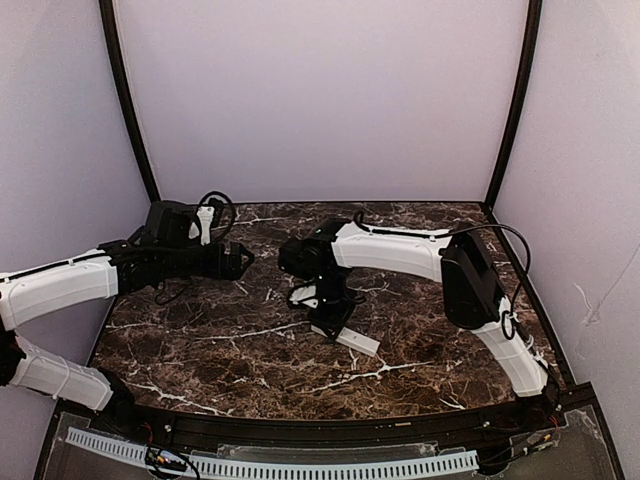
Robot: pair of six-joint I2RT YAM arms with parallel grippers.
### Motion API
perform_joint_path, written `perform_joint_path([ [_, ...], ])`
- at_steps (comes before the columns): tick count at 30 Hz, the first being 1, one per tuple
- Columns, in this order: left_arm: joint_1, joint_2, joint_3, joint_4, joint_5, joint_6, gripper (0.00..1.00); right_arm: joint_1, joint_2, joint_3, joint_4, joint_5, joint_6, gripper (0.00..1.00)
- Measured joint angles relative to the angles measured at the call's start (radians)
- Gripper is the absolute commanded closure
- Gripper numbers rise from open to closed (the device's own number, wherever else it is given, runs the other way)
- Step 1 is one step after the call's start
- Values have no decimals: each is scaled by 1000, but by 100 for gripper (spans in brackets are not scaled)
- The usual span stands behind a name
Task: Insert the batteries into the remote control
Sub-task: Place the remote control at the center of the board, then adjust the remote control at the center of the board.
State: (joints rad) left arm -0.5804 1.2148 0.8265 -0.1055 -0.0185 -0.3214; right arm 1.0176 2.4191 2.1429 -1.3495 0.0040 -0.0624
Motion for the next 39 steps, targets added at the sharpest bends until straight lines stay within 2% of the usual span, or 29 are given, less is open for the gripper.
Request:
perform_joint_path([
  [8, 0, 0, 0, -3, -3, 0, 1, 0, 1, -34, 85, -30, -17, 31],
  [12, 0, 0, 1, -8, 0, 0, 1, -5, -17, -66, 130, -47, -11, 21],
  [16, 0, 0, 1, -9, 18, 0, 1, -22, -123, -210, 232, -84, 1, 20],
  [22, 0, 0, 1, -8, 59, 5, 1, -126, -475, -516, 427, -113, 35, 19],
  [25, 0, 0, 3, -9, 62, 11, 1, -179, -579, -608, 501, -86, 44, 18],
  [32, 0, 0, 5, -9, 63, 24, 1, -206, -573, -820, 575, 27, 49, 18],
  [39, 0, 40, 60, -45, 64, 28, 1, -205, -570, -903, 610, 50, 49, 18],
])
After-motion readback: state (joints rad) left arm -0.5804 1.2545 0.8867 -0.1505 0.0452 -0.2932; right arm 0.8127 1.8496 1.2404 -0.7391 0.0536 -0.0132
